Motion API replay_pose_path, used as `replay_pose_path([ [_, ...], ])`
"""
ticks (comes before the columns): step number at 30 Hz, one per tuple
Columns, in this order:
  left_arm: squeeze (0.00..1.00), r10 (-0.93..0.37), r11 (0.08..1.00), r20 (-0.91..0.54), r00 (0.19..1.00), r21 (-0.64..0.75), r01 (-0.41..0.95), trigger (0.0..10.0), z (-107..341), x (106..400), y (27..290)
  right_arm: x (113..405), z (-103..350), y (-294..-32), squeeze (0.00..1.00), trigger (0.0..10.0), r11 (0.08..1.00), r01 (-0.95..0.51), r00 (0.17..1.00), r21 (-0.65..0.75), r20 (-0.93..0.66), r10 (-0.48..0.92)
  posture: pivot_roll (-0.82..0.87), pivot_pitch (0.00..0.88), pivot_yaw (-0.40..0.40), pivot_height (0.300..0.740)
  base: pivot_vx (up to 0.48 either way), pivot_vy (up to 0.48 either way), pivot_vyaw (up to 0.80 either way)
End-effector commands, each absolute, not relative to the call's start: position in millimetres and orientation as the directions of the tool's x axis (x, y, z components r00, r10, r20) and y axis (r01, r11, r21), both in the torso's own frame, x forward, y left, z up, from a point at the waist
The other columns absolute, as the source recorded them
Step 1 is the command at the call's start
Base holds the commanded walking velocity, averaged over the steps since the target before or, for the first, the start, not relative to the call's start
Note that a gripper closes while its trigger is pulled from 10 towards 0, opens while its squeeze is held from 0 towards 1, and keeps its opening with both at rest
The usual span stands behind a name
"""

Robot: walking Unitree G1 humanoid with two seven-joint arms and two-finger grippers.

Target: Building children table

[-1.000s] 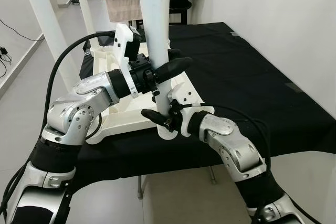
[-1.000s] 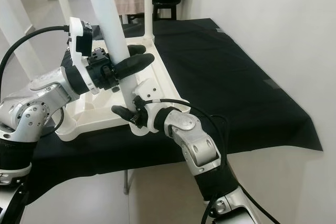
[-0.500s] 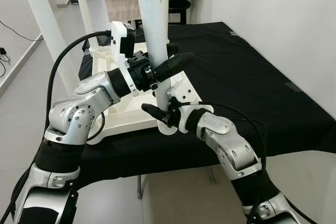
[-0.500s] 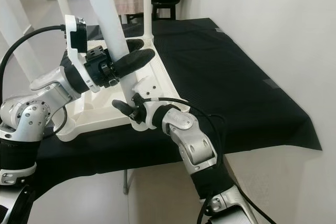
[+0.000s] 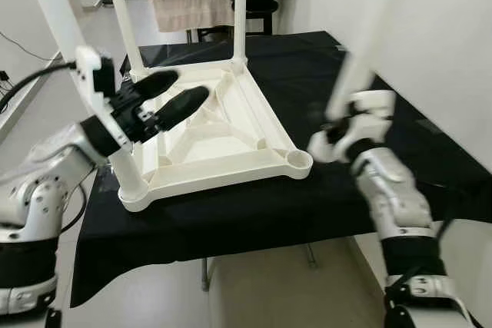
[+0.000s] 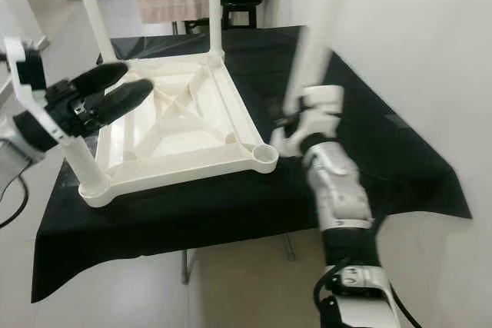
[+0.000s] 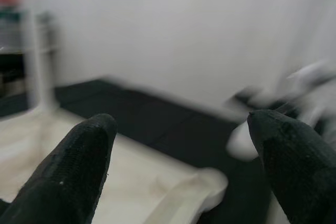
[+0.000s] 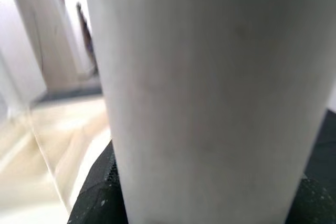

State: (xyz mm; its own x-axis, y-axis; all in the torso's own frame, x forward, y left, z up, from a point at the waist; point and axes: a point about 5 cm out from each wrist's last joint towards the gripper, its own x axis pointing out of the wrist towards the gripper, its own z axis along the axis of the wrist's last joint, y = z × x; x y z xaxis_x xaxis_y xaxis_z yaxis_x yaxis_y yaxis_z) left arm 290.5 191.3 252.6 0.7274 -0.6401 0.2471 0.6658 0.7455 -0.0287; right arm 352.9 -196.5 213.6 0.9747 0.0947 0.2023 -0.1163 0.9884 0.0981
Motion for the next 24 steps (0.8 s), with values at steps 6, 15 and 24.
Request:
replay_pose_path([
  [6,0.0,-0.521,0.837,0.152,0.84,-0.102,0.538,10.0,201.6,276.5,172.9,333.8,194.7,-172.1,0.0,10.0,0.971,-0.219,0.958,0.091,0.209,0.196,0.03,0.019,0.001,0.74,0.0,0.0,0.0],
  [15,0.0,-0.404,0.906,0.046,0.914,-0.12,0.407,10.0,159.8,237.9,165.6,287.3,143.4,-153.3,0.0,10.0,0.944,-0.328,0.942,0.012,0.079,0.326,0.02,0.029,-0.02,0.74,0.0,0.0,0.0],
  [24,0.0,-0.366,0.924,0.068,0.928,-0.093,0.371,10.0,147.0,224.4,137.6,276.7,139.8,-157.6,0.0,10.0,0.937,-0.342,0.935,-0.073,0.075,0.347,0.0,0.015,-0.075,0.74,0.0,0.0,0.0],
])
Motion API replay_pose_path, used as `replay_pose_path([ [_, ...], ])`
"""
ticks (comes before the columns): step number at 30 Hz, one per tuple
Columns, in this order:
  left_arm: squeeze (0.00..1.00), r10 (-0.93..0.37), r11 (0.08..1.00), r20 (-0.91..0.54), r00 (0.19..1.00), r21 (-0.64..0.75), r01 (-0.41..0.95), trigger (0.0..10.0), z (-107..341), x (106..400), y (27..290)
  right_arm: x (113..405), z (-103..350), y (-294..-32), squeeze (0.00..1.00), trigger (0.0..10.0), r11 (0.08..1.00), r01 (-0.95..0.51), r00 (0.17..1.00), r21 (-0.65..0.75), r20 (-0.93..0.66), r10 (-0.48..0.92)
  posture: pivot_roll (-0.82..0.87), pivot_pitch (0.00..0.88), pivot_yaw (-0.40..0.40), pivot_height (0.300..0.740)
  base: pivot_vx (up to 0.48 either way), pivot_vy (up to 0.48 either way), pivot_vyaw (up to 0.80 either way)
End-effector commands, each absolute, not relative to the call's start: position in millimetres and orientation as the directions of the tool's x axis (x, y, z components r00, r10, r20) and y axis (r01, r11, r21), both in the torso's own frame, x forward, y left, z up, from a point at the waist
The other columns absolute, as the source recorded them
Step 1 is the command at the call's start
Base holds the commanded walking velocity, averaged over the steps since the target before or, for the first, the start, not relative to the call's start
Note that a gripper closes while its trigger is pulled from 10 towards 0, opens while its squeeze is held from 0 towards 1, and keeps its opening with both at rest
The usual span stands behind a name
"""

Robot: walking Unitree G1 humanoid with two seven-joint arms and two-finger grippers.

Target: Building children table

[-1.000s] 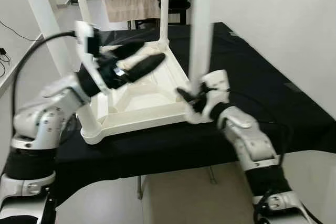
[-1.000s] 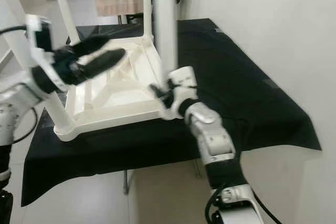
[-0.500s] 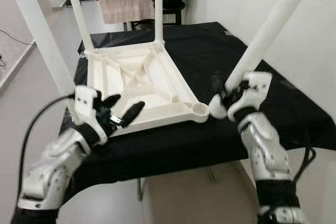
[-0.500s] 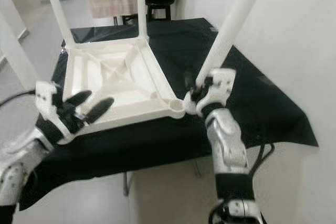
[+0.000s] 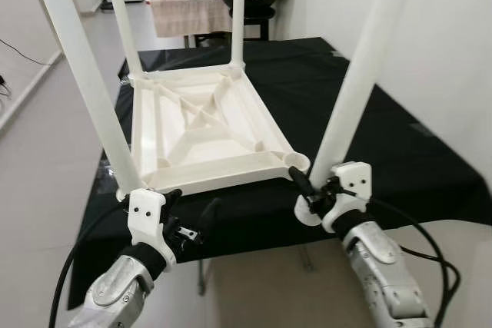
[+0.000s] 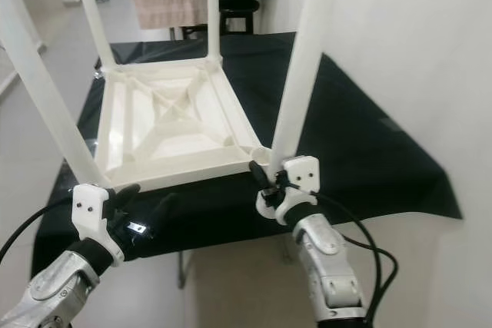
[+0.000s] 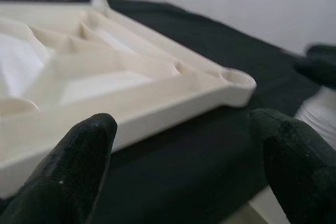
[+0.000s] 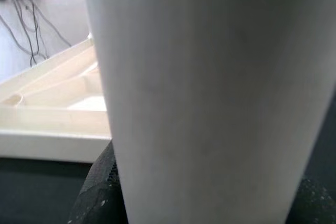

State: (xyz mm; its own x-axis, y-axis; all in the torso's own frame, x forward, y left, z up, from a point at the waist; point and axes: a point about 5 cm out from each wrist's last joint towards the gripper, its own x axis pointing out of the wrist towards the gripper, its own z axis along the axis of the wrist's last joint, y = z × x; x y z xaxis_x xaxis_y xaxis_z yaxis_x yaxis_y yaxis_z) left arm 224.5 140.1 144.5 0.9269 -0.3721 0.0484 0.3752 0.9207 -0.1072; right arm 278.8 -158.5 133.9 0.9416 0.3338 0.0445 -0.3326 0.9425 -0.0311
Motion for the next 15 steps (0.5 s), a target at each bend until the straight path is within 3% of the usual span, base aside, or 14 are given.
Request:
replay_pose_path([
  [1,0.0,-0.366,0.924,0.068,0.928,-0.093,0.371,10.0,147.0,224.4,137.6,276.7,139.8,-157.6,0.0,10.0,0.937,-0.342,0.935,-0.073,0.075,0.347,0.0,0.015,-0.075,0.74,0.0,0.0,0.0],
  [8,0.0,-0.351,0.928,0.082,0.933,-0.104,0.358,10.0,143.8,222.8,133.0,273.4,138.3,-154.4,0.0,10.0,0.917,-0.364,0.924,-0.161,0.056,0.377,-0.01,0.0,-0.075,0.74,0.0,0.0,0.0],
  [15,0.0,-0.344,0.922,0.091,0.935,-0.158,0.354,10.0,141.6,228.9,134.1,276.1,135.8,-154.4,0.0,10.0,0.924,-0.35,0.931,-0.151,0.047,0.361,-0.01,0.008,-0.044,0.74,0.0,-0.382,0.0],
])
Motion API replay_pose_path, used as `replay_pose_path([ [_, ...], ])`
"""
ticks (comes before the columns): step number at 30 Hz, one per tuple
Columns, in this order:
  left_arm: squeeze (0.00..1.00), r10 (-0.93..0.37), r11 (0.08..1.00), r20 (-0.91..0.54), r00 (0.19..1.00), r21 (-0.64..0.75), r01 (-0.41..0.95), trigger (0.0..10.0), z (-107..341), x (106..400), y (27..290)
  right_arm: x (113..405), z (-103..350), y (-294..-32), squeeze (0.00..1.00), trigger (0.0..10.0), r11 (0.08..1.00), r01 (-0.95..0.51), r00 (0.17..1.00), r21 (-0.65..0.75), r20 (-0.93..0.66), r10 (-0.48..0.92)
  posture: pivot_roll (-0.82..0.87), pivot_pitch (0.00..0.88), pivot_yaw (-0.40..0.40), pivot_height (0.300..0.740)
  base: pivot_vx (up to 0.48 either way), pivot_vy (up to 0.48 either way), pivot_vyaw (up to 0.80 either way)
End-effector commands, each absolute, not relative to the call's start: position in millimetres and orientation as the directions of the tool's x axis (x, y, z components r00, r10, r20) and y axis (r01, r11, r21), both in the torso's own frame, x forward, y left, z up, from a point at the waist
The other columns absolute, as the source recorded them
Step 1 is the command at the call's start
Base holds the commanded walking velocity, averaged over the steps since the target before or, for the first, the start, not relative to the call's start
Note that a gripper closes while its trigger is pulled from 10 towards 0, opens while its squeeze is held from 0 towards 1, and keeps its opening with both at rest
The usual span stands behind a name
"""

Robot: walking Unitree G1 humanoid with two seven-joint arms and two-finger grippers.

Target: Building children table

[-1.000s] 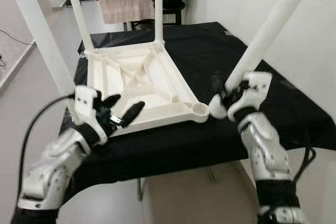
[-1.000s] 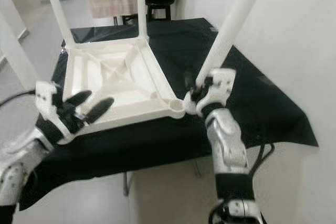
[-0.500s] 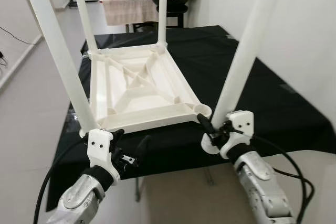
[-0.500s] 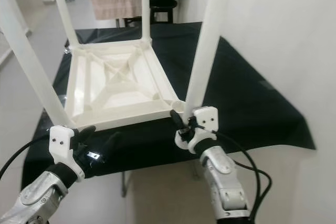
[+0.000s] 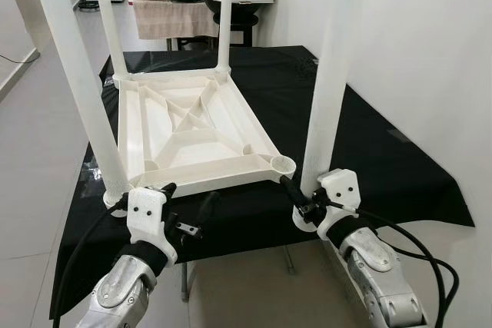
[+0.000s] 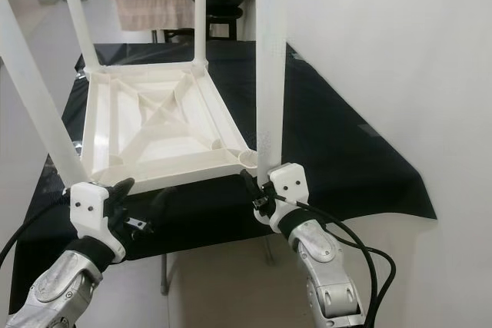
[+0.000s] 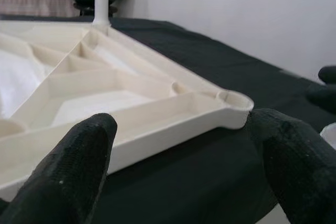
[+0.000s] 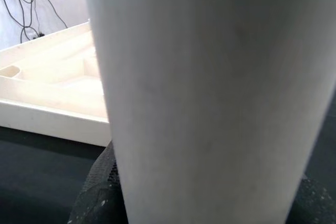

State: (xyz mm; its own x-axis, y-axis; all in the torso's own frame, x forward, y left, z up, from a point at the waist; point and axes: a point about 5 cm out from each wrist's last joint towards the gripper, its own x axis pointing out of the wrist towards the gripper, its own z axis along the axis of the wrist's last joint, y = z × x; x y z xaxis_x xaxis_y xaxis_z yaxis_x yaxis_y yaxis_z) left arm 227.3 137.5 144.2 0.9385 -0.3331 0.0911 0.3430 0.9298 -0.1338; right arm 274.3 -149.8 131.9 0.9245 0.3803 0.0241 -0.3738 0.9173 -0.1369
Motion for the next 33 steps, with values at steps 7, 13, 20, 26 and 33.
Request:
replay_pose_path([
  [7,0.0,-0.362,0.911,0.11,0.926,-0.167,0.376,10.0,144.1,228.6,132.2,275.2,135.5,-153.2,0.0,10.0,0.922,-0.36,0.929,-0.145,0.039,0.369,-0.01,0.015,-0.045,0.74,0.152,-0.137,0.0],
  [13,0.0,-0.354,0.914,0.115,0.928,-0.169,0.369,10.0,143.8,227.3,132.0,275.5,134.1,-151.7,0.0,10.0,0.911,-0.381,0.921,-0.16,0.026,0.39,0.0,0.012,-0.055,0.74,0.0,0.0,0.0],
  [20,0.0,-0.365,0.909,0.11,0.924,-0.171,0.38,10.0,142.5,226.9,132.3,272.7,130.2,-143.9,0.0,10.0,0.869,-0.44,0.892,-0.227,0.0,0.452,0.0,0.003,-0.05,0.74,0.0,0.0,0.8],
  [26,0.0,-0.381,0.904,0.109,0.918,-0.162,0.395,10.0,144.0,228.6,133.8,272.4,129.1,-142.5,0.0,10.0,0.867,-0.45,0.888,-0.213,0.0,0.46,0.0,0.0,-0.048,0.74,0.0,0.0,0.8],
  [33,0.0,-0.398,0.902,0.128,0.908,-0.124,0.413,10.0,152.8,236.4,137.2,279.3,137.4,-150.2,0.0,10.0,0.916,-0.397,0.915,-0.054,0.052,0.4,0.01,0.003,-0.037,0.74,0.0,0.0,0.34],
])
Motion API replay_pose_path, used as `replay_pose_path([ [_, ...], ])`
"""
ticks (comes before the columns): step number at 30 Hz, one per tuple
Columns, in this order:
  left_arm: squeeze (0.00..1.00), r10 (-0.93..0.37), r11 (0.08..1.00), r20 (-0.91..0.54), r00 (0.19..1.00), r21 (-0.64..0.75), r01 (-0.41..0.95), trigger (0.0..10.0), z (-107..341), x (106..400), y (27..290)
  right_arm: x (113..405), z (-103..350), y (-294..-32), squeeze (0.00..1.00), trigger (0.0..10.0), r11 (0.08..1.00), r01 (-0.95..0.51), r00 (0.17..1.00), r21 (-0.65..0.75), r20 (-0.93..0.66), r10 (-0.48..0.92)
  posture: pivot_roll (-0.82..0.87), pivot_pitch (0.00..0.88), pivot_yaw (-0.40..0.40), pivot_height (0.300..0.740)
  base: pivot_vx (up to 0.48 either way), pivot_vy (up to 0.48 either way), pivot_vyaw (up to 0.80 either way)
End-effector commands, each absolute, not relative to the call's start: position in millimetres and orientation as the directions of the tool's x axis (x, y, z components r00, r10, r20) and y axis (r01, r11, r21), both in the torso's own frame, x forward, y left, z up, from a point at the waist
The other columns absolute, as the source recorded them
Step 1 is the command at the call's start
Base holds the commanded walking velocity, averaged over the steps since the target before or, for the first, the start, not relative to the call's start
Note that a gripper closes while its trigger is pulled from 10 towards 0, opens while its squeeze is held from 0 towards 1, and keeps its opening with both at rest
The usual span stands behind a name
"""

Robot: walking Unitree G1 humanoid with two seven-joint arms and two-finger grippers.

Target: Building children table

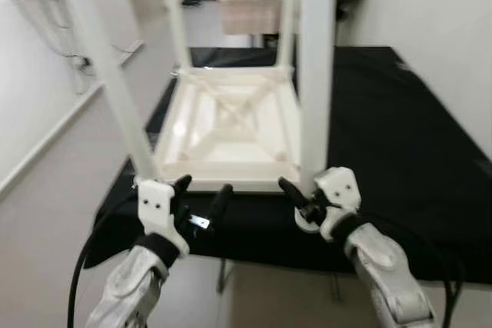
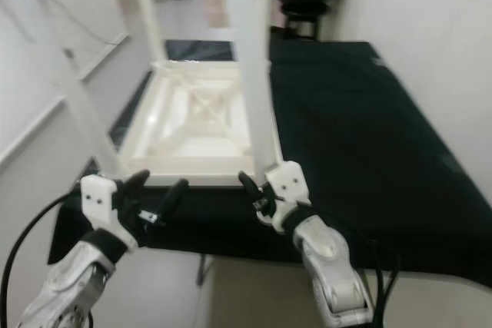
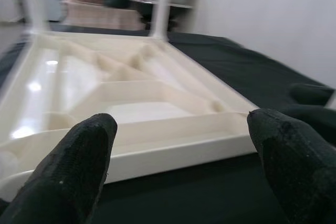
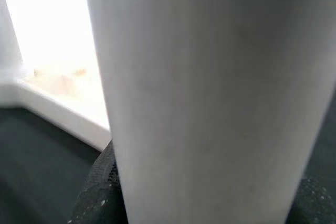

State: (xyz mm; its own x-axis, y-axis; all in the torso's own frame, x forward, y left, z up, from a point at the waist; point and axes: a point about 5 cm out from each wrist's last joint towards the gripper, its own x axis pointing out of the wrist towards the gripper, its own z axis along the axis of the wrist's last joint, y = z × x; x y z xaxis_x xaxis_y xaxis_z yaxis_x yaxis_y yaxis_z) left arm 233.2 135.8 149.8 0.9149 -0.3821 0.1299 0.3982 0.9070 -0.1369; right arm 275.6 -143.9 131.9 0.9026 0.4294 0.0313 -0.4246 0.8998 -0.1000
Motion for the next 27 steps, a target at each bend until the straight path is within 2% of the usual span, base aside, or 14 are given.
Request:
replay_pose_path([
  [1,0.0,-0.398,0.902,0.128,0.908,-0.124,0.413,10.0,152.8,236.4,137.2,279.3,137.4,-150.2,0.0,10.0,0.916,-0.397,0.915,-0.054,0.052,0.4,0.01,0.003,-0.037,0.74,0.0,0.0,0.0],
  [5,0.0,-0.414,0.895,0.121,0.902,-0.128,0.428,10.0,153.1,239.2,138.5,282.5,142.5,-150.1,0.0,10.0,0.915,-0.402,0.912,-0.029,0.076,0.403,0.01,0.002,-0.031,0.74,0.0,0.0,0.0],
  [14,0.0,-0.412,0.898,0.129,0.902,-0.109,0.426,10.0,159.9,242.2,143.7,301.3,178.6,-149.4,0.0,10.0,0.914,-0.397,0.896,-0.082,0.181,0.405,0.03,0.004,-0.025,0.74,0.0,0.0,0.0],
  [15,0.0,-0.431,0.891,0.129,0.893,-0.098,0.444,10.0,161.8,243.4,144.2,312.4,191.3,-154.1,0.0,10.0,0.918,-0.381,0.894,-0.105,0.21,0.395,0.03,0.008,-0.016,0.74,0.0,0.0,0.0],
  [18,0.0,-0.458,0.879,0.128,0.88,-0.082,0.47,10.0,162.6,243.0,142.8,321.0,200.0,-159.9,0.0,10.0,0.926,-0.36,0.898,-0.117,0.228,0.378,0.03,0.009,-0.016,0.74,0.0,0.0,0.0],
  [23,0.0,-0.455,0.879,0.141,0.879,-0.087,0.469,10.0,163.4,241.6,142.9,328.7,208.2,-167.5,0.0,10.0,0.94,-0.322,0.908,-0.108,0.245,0.34,0.03,0.014,-0.017,0.74,0.48,0.0,0.0],
  [27,0.0,-0.462,0.872,0.166,0.871,-0.096,0.48,10.0,167.0,239.8,143.7,323.7,199.9,-157.1,0.0,10.0,0.929,-0.357,0.902,-0.099,0.221,0.37,0.03,0.025,-0.023,0.74,0.36,0.0,0.0],
])
